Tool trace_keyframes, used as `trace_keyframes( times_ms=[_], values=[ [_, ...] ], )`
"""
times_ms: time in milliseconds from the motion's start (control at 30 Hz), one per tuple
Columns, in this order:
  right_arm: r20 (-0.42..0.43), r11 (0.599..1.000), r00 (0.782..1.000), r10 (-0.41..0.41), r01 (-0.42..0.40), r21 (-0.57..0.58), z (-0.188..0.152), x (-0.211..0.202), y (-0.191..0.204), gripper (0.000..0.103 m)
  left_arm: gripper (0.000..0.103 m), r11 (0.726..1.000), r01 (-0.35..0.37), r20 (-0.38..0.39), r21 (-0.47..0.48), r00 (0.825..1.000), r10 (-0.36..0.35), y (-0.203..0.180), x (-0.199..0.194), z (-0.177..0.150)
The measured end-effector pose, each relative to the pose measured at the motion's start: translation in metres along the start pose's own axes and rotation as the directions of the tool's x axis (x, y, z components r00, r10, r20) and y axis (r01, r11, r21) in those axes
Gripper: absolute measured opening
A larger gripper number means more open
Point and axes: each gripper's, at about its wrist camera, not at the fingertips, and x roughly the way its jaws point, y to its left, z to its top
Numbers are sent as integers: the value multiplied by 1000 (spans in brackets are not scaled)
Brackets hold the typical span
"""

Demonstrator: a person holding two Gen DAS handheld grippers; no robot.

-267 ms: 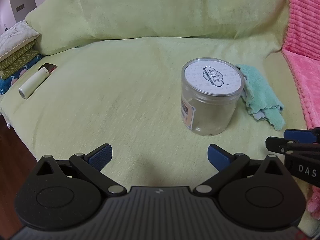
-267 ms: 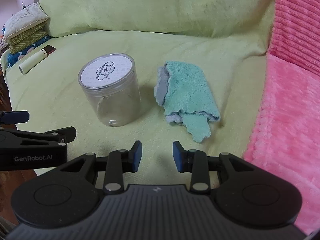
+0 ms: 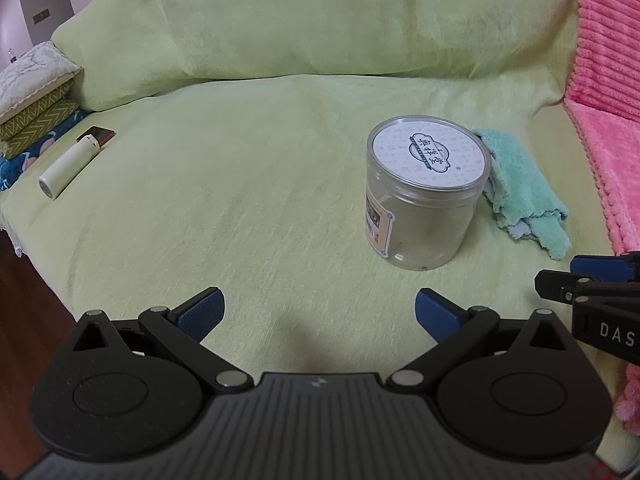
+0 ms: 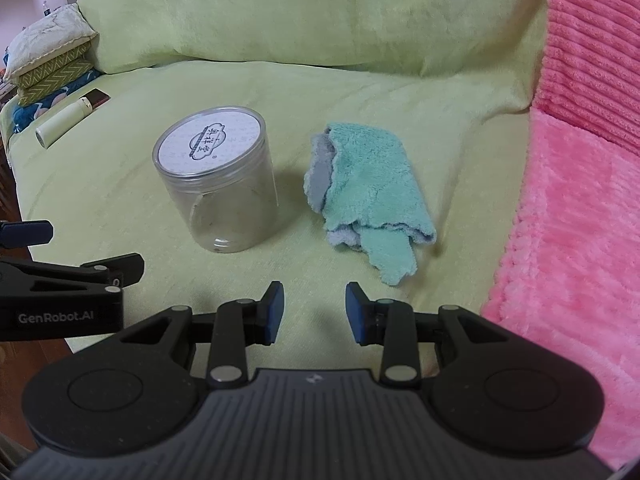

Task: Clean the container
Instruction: 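Move both tools toward the clear jar and green cloth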

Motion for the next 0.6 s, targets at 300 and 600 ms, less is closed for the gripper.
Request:
trace_keyframes(
  times_ms=[300, 600],
  values=[
    [-8, 1000, 1000, -12, 12, 7, -1, -1, -8, 31, 102, 1000, 12, 11, 8, 1000, -12, 9, -11, 1],
    [-3, 1000, 1000, -19, 19, 3, -2, -2, -9, 31, 102, 1000, 15, 13, 24, 1000, -16, 8, -12, 0]
  ],
)
